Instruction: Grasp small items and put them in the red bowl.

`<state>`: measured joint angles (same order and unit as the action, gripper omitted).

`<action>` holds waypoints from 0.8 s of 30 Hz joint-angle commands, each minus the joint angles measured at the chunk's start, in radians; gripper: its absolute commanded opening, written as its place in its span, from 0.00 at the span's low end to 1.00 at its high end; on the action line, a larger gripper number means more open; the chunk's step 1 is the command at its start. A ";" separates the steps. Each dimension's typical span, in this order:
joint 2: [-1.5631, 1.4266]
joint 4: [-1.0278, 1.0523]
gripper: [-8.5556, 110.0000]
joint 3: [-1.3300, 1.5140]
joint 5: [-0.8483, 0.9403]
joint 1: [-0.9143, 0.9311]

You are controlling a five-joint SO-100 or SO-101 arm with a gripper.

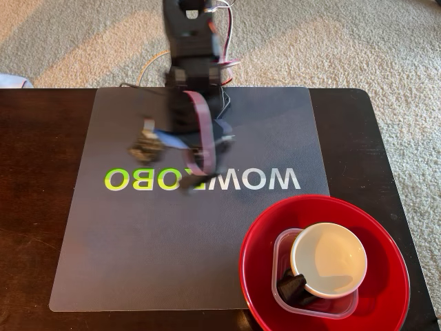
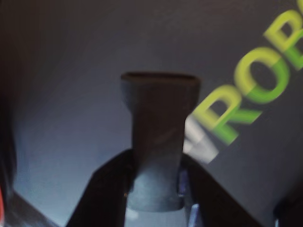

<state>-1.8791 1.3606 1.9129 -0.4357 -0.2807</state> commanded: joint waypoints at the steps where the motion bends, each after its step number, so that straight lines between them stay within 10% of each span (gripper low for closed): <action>1: 0.051 0.002 0.07 -0.121 0.106 -0.225; 24: 0.695 0.184 0.07 -1.164 0.233 -0.127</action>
<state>-1.2410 1.5463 0.8498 -0.1917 -0.4449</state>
